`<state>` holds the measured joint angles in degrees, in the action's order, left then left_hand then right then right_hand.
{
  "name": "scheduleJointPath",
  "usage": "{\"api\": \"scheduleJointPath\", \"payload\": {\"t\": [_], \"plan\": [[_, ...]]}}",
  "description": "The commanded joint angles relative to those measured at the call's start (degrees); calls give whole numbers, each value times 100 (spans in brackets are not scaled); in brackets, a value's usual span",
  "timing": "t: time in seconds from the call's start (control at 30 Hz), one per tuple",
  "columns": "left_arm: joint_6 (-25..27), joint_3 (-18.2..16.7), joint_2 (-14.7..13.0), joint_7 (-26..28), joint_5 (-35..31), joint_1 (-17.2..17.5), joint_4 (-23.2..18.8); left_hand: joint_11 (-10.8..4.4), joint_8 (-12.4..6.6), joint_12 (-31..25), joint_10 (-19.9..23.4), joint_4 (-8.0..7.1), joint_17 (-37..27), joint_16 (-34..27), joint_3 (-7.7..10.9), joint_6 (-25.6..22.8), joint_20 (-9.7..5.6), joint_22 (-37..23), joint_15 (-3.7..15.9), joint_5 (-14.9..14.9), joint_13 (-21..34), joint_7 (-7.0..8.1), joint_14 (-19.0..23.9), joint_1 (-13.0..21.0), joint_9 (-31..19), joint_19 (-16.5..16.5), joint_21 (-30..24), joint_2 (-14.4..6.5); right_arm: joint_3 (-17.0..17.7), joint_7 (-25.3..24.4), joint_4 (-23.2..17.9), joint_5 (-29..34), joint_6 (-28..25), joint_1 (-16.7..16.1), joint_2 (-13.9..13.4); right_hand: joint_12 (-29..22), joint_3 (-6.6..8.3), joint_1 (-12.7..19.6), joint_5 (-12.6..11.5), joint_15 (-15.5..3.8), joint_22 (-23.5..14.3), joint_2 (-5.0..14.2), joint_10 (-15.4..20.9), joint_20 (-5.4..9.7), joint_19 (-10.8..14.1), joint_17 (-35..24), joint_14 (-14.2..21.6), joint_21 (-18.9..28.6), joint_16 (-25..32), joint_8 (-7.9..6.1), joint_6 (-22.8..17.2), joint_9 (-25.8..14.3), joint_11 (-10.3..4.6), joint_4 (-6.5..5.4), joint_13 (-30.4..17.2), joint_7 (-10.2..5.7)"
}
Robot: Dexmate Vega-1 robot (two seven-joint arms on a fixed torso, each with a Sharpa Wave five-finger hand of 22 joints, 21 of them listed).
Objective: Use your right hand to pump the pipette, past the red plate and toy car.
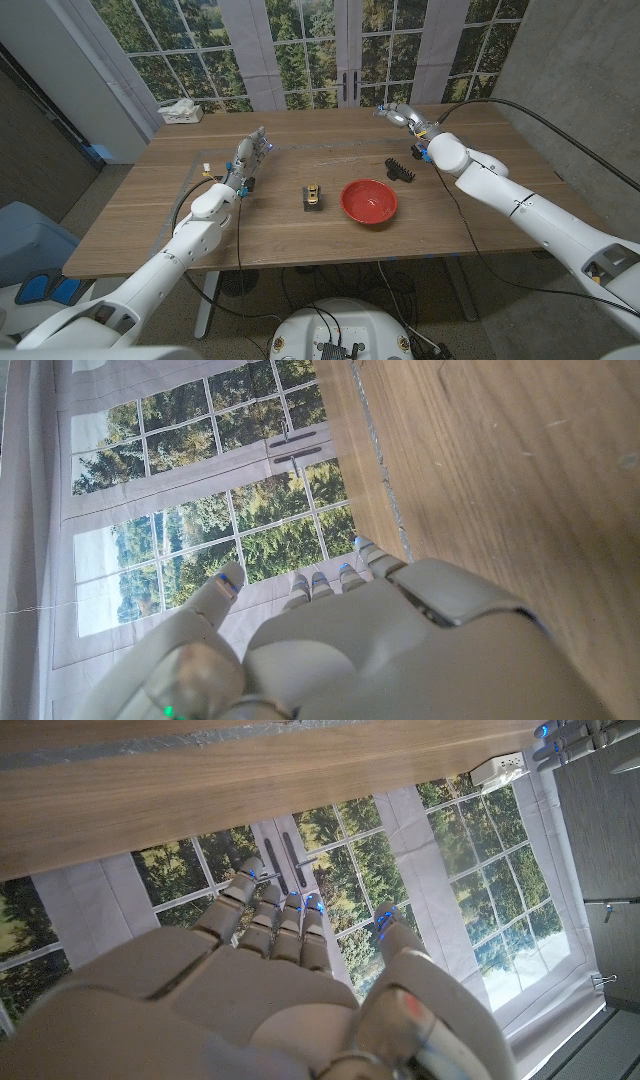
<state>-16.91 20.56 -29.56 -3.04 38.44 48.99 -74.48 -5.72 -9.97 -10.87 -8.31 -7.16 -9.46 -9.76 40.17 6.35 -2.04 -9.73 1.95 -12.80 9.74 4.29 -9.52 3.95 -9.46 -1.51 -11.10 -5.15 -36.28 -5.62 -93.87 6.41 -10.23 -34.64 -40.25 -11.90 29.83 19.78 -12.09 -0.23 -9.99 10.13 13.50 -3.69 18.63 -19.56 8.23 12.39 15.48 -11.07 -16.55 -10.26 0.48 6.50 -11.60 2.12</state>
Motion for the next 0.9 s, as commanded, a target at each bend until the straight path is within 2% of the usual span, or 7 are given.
{"api": "scheduleJointPath", "payload": {"t": [0.03, 0.43, 0.9], "plan": [[-66, -18, -17, -11, 15, 50, -32, 28, -25, -12, -3, 12, -20, -35, 33, 5, -508, -25, 495, -35, 29, -36, -130, 37, -23, 1, -24, -541, -343, 206, -405, 700, -551, 227, -71, 0, 44, 122, -42, -70, -24, 8, 22, 58, 42, -10, 33, 21, 35, -14, -17, -29, -53, 73, -10, -87], [-80, -22, -37, -30, 16, 70, -59, 32, -26, -10, -4, 9, -22, -36, 35, 0, -510, -25, 499, -36, 29, -40, -129, 34, -23, 3, -23, -539, -528, 336, -638, 1254, -830, 281, -89, 12, 146, 389, -76, -182, -26, -11, 15, 139, 134, 2, 85, 36, 53, -24, -31, -34, -180, 242, -9, -218], [-86, -46, -64, -24, 45, 148, -138, 23, -30, -13, 5, 7, -22, -36, 36, -15, -514, -25, 497, -37, 29, -39, -126, 32, -23, 9, -23, -539, -729, 698, -714, 1754, -876, 429, -93, -4, 175, 531, -84, -258, -33, -23, 69, 184, 214, -5, 198, 55, 108, -42, -84, -38, -212, 289, -12, -252]]}}
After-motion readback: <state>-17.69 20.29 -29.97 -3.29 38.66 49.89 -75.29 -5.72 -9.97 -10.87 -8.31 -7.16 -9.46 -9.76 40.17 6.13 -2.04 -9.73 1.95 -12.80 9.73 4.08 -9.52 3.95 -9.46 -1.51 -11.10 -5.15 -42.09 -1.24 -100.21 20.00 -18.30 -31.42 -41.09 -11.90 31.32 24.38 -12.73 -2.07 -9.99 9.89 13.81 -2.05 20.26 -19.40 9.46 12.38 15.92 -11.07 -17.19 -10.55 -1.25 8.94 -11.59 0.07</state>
